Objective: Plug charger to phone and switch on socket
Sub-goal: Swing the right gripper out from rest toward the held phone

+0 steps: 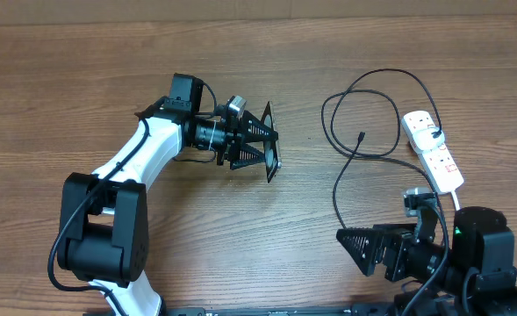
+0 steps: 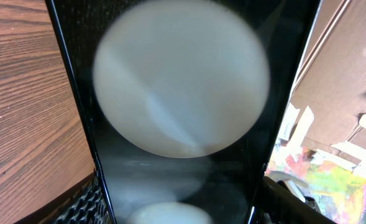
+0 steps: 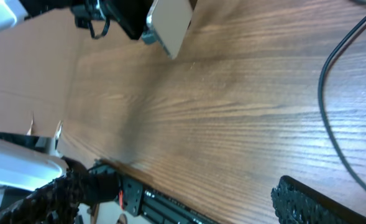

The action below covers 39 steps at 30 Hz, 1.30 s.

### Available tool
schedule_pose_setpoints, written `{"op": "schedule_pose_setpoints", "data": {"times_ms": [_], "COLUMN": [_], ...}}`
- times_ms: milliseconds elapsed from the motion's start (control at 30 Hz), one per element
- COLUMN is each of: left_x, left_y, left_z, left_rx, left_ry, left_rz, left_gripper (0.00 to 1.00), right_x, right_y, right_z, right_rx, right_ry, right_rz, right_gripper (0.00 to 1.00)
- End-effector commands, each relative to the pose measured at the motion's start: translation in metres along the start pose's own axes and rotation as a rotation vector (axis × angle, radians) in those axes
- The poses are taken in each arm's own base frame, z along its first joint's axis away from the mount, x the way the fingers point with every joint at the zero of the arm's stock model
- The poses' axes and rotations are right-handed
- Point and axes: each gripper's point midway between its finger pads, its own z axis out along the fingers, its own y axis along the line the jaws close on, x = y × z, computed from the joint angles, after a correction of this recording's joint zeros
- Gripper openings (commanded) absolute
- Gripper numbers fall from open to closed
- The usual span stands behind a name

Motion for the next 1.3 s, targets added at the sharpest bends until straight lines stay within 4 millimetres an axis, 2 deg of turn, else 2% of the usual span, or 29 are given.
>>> {"op": "schedule_pose_setpoints", "data": {"times_ms": [0,67,233,300,333,433,500,567,633,767,867,967,1067,1167,1267], "left_x": [-0.001,0.0,0.0,0.0,0.0,-0.001,-0.001,-0.001,0.0,0.0,0.0,0.002,0.002,0.002,0.002], "left_y": [-0.013,-0.014,-0.013,-0.014,-0.014,-0.013,-0.013,-0.013,-0.014,-0.014,-0.014,-0.017,-0.017,-0.017,-0.017], "left_z": [-0.003,-0.002,-0.002,-0.002,-0.002,-0.002,-0.002,-0.002,-0.002,-0.002,-0.002,-0.003,-0.003,-0.003,-0.003], "left_rx": [0.047,0.046,0.046,0.047,0.047,0.046,0.043,0.044,0.047,0.047,0.048,0.068,0.068,0.068,0.068], "left_ry": [0.02,0.022,0.022,0.022,0.022,0.021,0.019,0.02,0.022,0.022,0.023,0.038,0.038,0.037,0.038], "left_rz": [0.045,0.045,0.045,0.045,0.045,0.045,0.046,0.046,0.045,0.045,0.045,0.051,0.05,0.051,0.05], "left_gripper": [0.58,0.58,0.58,0.58,0.59,0.59,0.59,0.59,0.59,0.59,0.59,0.59,0.6,0.59,0.6], "right_x": [0.001,0.0,-0.018,-0.027,-0.032,-0.053,-0.076,-0.098,-0.114,-0.14,-0.151,-0.161,-0.164,-0.146,-0.116], "right_y": [0.013,0.026,0.064,0.069,0.064,0.02,-0.015,-0.036,-0.045,-0.038,-0.036,-0.013,0.019,0.032,0.022], "right_z": [-0.008,-0.019,-0.068,-0.079,-0.08,-0.068,-0.059,-0.048,-0.038,-0.007,0.001,-0.022,-0.073,-0.122,-0.162], "right_rx": [-0.017,-0.036,-0.069,-0.06,-0.026,0.217,0.407,0.524,0.578,0.529,0.548,0.538,0.525,0.545,0.618], "right_ry": [0.005,0.001,-0.116,-0.168,-0.19,-0.252,-0.302,-0.351,-0.365,-0.361,-0.331,-0.353,-0.413,-0.423,-0.406], "right_rz": [0.017,0.002,-0.016,-0.015,-0.019,-0.063,-0.09,-0.081,-0.077,-0.076,-0.162,-0.196,-0.169,-0.106,-0.003], "right_gripper": [0.99,0.99,0.99,0.99,0.99,0.99,0.99,0.99,1.0,1.0,1.0,1.0,0.99,0.99,0.99]}}
